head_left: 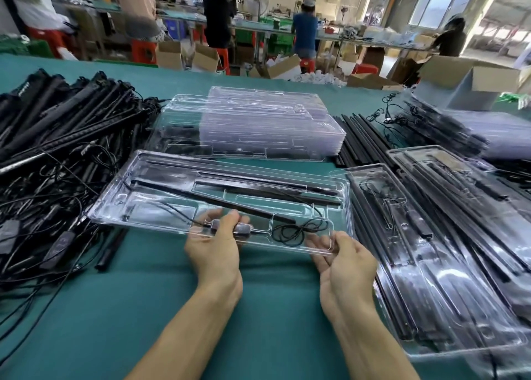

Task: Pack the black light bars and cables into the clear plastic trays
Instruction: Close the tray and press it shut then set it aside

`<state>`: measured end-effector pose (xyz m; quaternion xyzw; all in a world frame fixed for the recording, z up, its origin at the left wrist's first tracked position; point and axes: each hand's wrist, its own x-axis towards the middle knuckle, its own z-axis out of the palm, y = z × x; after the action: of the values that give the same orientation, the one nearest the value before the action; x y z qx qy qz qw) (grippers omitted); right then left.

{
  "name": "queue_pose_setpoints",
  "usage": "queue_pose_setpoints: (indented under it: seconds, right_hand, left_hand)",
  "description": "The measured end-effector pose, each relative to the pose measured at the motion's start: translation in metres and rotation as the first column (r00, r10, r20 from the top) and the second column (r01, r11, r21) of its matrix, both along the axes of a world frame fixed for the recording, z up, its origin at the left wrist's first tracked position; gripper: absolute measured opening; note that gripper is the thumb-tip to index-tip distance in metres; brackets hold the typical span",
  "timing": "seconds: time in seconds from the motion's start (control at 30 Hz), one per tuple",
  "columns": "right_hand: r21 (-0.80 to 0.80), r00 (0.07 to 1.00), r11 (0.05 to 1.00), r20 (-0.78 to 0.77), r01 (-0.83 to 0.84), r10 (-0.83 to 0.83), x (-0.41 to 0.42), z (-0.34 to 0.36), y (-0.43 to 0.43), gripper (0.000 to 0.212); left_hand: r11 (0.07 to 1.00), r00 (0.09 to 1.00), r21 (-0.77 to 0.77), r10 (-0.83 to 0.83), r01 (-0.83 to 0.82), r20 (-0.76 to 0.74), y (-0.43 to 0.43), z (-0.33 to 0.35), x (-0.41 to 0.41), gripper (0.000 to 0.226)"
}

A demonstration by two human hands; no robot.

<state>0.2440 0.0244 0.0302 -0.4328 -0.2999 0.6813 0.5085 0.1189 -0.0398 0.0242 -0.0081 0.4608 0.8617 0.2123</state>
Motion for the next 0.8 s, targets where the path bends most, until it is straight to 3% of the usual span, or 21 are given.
queue_pose_setpoints:
  seconds: [0.3,0.53,0.8]
  right_hand:
    - [0.050,0.999,0.998,0.031,0.025,-0.027,-0.0003,-0.0059,-0.0014,0.020]
    - [0.110,0.999,0.993,0.008,0.044,-0.046,0.0007,-0.0095,-0.0046,0.022]
    - [0.036,0.995,0.997,-0.082,0.063,-0.060,0.0008,-0.0043,-0.0054,0.017]
  left_hand:
    - [0.999,0.999,-0.028,-0.024,0.023,-0.041,-0.0023,-0.0003,-0.0020,0.027]
    - [0.998,0.999,0.051,-0.036,0.035,0.003,-0.0043,-0.0004,-0.0015,0.024]
    - [0.998,1.000,0.070,-0.008,0.008,0.000,-0.0066,0.0028,0.0007,0.028]
